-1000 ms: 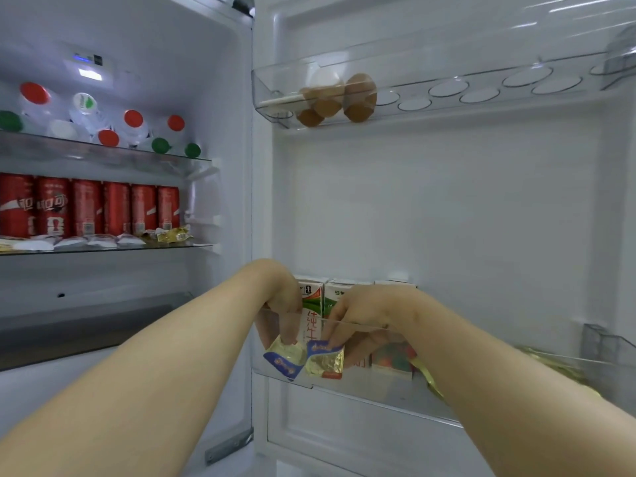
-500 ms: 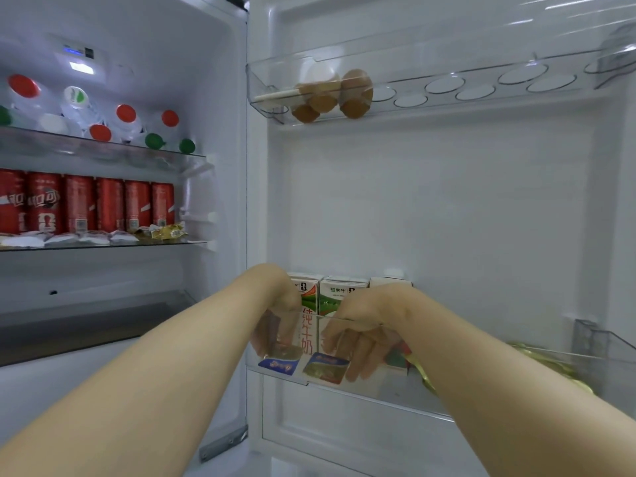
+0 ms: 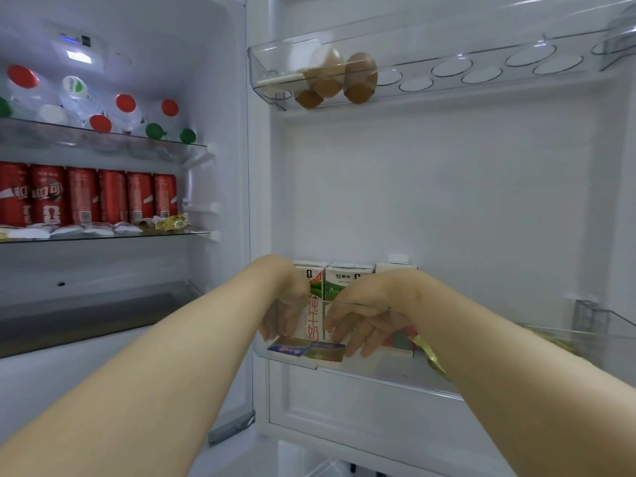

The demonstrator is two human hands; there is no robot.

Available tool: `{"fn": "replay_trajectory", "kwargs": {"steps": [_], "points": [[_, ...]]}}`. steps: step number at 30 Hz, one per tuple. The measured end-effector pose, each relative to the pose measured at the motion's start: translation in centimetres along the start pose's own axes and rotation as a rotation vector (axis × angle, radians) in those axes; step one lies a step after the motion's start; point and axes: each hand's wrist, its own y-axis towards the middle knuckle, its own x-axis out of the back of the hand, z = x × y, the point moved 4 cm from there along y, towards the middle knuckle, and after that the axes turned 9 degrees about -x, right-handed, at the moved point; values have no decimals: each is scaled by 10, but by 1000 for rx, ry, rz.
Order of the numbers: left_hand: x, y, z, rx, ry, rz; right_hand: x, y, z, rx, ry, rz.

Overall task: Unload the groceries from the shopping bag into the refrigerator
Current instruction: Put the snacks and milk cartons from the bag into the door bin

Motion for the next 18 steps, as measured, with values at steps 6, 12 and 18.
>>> {"fn": "replay_trajectory", "kwargs": {"steps": [6,12,18], "points": [[1,0,-2,30,-45,-12,0,0,-1,-21,-12,22],[2,1,-2,40,1,-1,5,0,-1,-19,-45,-41],[5,-2,-3,-10,29,41,4,-14,6,118,-24,-167]]}}
